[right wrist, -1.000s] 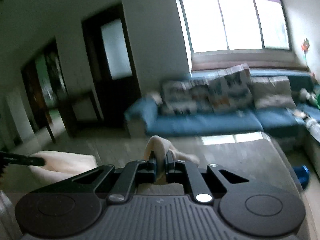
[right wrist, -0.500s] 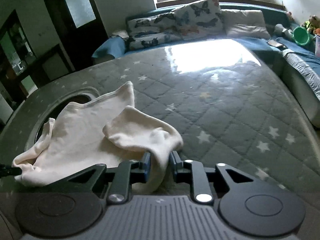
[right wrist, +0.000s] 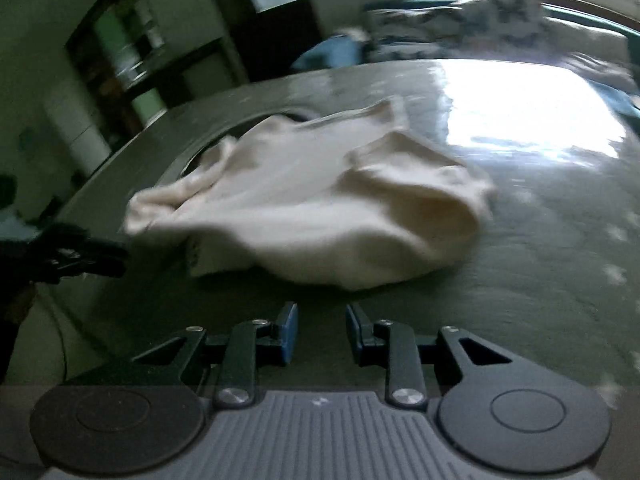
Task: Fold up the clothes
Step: 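Lay the sweatshirt flat on the mattress and open both grippers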
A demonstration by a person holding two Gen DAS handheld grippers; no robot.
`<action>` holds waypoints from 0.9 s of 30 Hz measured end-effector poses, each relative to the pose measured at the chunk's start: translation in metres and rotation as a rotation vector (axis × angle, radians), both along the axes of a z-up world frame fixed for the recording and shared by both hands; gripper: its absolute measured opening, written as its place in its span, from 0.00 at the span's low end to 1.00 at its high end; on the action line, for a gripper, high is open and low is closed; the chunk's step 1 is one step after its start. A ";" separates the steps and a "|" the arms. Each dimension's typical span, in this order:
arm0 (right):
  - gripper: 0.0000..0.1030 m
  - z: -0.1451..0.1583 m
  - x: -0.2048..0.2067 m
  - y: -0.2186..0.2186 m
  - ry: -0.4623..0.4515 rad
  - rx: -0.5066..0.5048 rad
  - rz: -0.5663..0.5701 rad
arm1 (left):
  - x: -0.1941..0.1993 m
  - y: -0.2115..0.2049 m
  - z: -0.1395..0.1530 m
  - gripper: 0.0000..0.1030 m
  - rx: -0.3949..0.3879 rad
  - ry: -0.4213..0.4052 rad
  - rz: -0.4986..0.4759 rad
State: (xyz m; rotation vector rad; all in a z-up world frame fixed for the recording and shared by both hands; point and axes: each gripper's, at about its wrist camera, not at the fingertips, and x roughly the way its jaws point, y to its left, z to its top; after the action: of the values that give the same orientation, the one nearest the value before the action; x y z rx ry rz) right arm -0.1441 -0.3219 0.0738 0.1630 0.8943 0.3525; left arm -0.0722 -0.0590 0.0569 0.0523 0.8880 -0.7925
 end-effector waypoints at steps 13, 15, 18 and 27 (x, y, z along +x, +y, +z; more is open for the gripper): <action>0.26 -0.011 0.029 0.036 -0.046 -0.052 0.077 | 0.013 -0.057 -0.027 0.38 0.018 0.016 -0.036; 0.26 -0.006 0.030 0.035 -0.069 -0.047 0.071 | 0.015 -0.061 -0.027 0.18 0.017 0.004 -0.032; 0.26 0.006 0.033 0.034 -0.112 -0.043 0.063 | 0.018 -0.063 -0.022 0.09 0.004 -0.012 -0.022; 0.26 0.023 0.047 0.027 -0.186 -0.004 0.022 | 0.045 -0.057 0.015 0.07 -0.065 -0.103 0.052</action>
State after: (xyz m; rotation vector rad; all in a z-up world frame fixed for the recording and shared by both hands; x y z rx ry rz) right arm -0.0969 -0.2951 0.0972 0.1146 0.7139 0.3797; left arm -0.0272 -0.1156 0.0715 0.0132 0.7627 -0.7631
